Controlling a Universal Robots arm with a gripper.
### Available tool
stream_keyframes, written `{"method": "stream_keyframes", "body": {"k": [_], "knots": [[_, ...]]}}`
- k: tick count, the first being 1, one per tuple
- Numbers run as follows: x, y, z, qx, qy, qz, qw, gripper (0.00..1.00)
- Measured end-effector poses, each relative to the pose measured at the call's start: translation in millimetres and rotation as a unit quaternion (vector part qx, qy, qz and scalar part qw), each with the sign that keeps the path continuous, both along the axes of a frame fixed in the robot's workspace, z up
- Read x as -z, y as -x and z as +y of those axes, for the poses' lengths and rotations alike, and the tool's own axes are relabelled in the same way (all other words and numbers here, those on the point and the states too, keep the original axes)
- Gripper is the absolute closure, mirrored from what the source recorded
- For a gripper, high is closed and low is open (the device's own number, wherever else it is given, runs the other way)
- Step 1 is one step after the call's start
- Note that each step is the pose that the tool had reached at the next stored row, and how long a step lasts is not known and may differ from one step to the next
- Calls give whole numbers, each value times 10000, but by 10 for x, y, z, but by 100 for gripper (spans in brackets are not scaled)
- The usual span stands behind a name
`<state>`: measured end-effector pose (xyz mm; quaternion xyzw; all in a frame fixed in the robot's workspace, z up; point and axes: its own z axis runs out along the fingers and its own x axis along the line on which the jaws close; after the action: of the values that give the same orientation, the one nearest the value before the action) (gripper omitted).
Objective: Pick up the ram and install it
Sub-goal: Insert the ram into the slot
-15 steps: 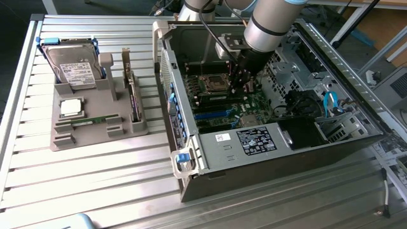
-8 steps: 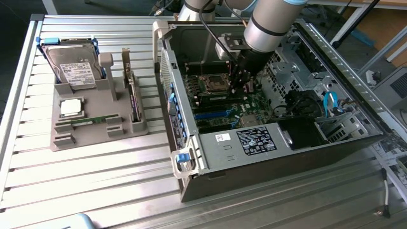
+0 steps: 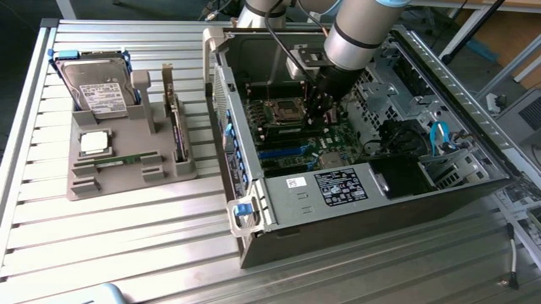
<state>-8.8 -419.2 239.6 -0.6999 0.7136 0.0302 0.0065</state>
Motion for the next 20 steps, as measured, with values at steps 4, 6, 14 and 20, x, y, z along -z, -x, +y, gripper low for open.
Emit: {"method": "stream_keyframes", "body": {"k": [4, 6, 14, 20], "knots": [[-8, 0, 0, 0, -1, 0, 10000, 88], [-9, 0, 0, 0, 0, 0, 10000, 88], [-10, 0, 0, -44, 1, 0, 10000, 88], [-2, 0, 0, -44, 1, 1, 10000, 88]]}}
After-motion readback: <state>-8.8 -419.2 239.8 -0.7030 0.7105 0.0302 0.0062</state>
